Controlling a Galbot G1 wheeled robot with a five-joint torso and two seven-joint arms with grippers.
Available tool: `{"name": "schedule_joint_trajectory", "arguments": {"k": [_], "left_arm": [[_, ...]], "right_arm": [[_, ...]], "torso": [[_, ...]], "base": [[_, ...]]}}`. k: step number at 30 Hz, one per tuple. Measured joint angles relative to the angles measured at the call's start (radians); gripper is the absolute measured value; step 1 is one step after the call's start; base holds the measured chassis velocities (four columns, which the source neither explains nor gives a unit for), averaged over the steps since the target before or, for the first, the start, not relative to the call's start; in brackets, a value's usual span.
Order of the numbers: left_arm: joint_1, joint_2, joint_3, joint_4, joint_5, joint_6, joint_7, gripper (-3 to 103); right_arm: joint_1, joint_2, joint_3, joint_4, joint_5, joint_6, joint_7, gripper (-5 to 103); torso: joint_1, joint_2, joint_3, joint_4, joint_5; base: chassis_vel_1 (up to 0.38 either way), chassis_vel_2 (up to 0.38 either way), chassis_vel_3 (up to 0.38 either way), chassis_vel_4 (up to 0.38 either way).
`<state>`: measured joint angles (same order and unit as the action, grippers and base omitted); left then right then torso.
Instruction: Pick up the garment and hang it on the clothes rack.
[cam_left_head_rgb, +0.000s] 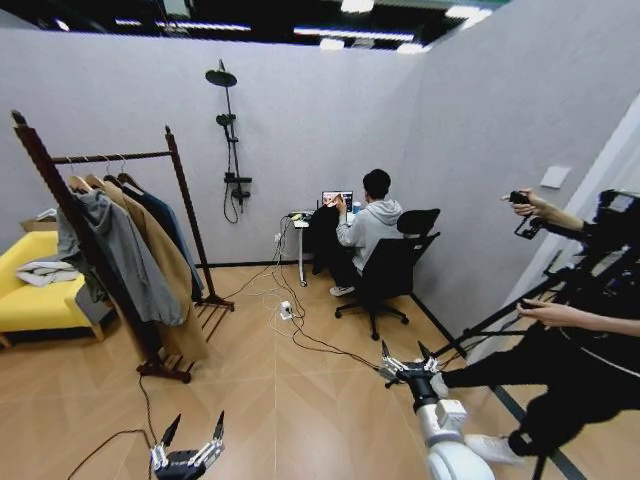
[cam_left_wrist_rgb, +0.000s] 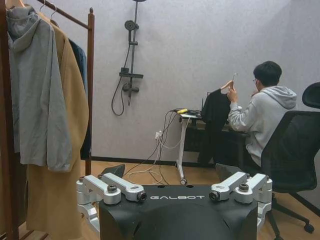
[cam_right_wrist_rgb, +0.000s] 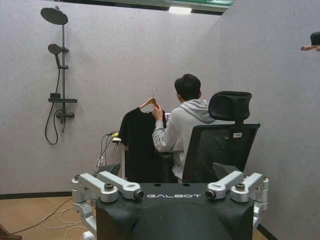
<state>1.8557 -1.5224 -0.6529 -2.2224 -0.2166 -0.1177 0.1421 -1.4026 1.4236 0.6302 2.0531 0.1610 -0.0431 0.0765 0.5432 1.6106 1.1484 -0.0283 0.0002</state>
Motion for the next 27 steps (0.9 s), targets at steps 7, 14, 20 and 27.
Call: {"name": "schedule_joint_trajectory", "arguments": {"k": [7,14,20,27], "left_arm": [[0.0,0.0,0.0,0.0,0.0,0.0,0.0,100],[0.0,0.0,0.0,0.0,0.0,0.0,0.0,100],[0.0,0.0,0.0,0.0,0.0,0.0,0.0,100],[0.0,0.0,0.0,0.0,0.0,0.0,0.0,100]], "right_arm": [[-0.003,0.001,0.007,0.016,-0.029,-0.019,0.001,100],[-0.003,0.0,0.008,0.017,-0.031,-0.021,0.002,100],[-0.003,0.0,0.008,0.017,-0.031,-0.021,0.003,100],[-0.003,0.0,0.008,0.017,-0.03,-0.021,0.003,100]], "torso": [[0.0,0.0,0.0,0.0,-0.0002],[0.001,0.0,0.0,0.0001,-0.0002],[0.0,0.0,0.0,0.0,-0.0001],[0.001,0.0,0.0,0.0,-0.0001]], "base": [[0.021,-0.032,-0.028,0.026],[0.0,0.0,0.0,0.0],[0.0,0.0,0.0,0.0],[0.0,0.0,0.0,0.0]]}}
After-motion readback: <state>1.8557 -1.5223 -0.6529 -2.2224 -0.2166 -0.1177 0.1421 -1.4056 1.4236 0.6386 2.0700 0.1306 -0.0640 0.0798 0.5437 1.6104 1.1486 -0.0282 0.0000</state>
